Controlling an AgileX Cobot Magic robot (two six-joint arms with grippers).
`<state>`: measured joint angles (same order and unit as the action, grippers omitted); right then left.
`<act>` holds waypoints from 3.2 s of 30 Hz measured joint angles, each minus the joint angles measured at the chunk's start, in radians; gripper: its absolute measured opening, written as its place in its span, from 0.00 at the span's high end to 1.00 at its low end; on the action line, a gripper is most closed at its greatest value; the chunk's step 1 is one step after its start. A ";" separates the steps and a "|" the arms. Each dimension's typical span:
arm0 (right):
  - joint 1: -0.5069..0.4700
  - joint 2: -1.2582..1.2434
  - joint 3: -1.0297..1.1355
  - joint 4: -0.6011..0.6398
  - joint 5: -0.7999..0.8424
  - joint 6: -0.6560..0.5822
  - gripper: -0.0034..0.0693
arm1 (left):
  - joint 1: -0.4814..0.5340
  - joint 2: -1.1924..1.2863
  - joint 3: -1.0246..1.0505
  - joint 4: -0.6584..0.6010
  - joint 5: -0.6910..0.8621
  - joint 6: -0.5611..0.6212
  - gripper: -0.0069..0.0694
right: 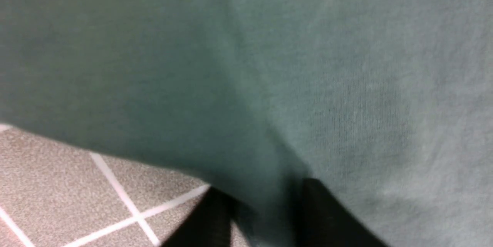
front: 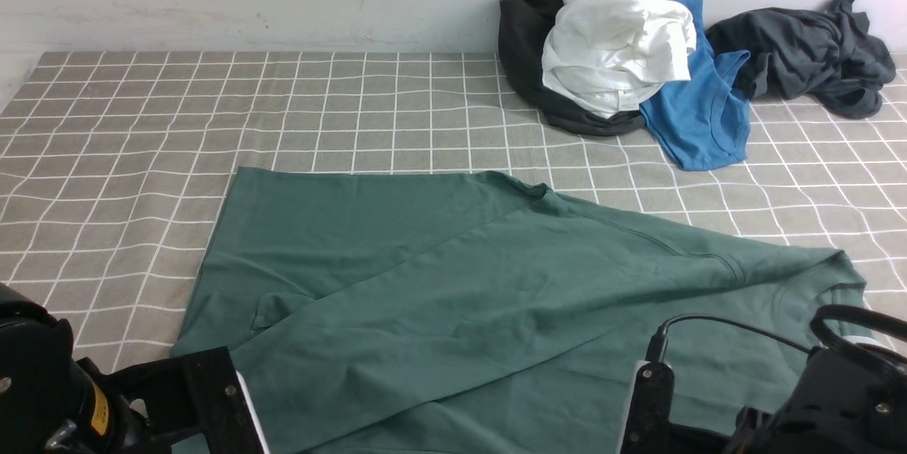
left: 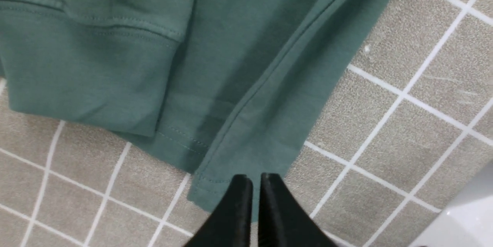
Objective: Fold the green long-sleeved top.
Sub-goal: Use both arms simultaneously to clamp the lower edge of the clothing fabric, then use both arms to drag the lower edge of the fabric forward and fold it over the upper edge
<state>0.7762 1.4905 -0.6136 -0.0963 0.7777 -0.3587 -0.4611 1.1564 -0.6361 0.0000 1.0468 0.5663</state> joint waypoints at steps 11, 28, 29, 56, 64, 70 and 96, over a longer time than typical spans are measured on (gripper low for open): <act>0.000 0.000 -0.053 0.007 0.052 0.005 0.93 | 0.000 0.000 0.169 -0.037 -0.218 0.086 0.74; 0.000 0.000 -0.062 0.038 0.053 0.005 0.93 | 0.000 0.206 0.169 0.000 -0.428 0.090 0.31; 0.000 0.000 -0.062 0.039 0.053 0.005 0.93 | 0.000 0.206 0.169 0.000 -0.419 0.090 0.37; -0.344 0.073 -0.613 0.074 0.281 -0.198 0.93 | 0.189 0.356 -0.574 0.006 0.003 0.150 0.89; -0.461 0.342 -0.948 0.150 0.308 -0.299 0.93 | 0.286 0.672 -0.909 0.000 -0.013 0.178 0.89; -0.492 0.537 -1.121 0.157 0.284 -0.306 0.93 | 0.318 0.868 -1.087 0.000 -0.110 0.180 0.89; -0.496 0.698 -1.293 0.353 0.334 -0.130 0.40 | 0.371 1.046 -1.290 -0.047 -0.055 -0.141 0.44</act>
<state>0.2805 2.1884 -1.9061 0.2571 1.1121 -0.4883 -0.0898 2.2026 -1.9261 -0.0473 0.9920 0.4254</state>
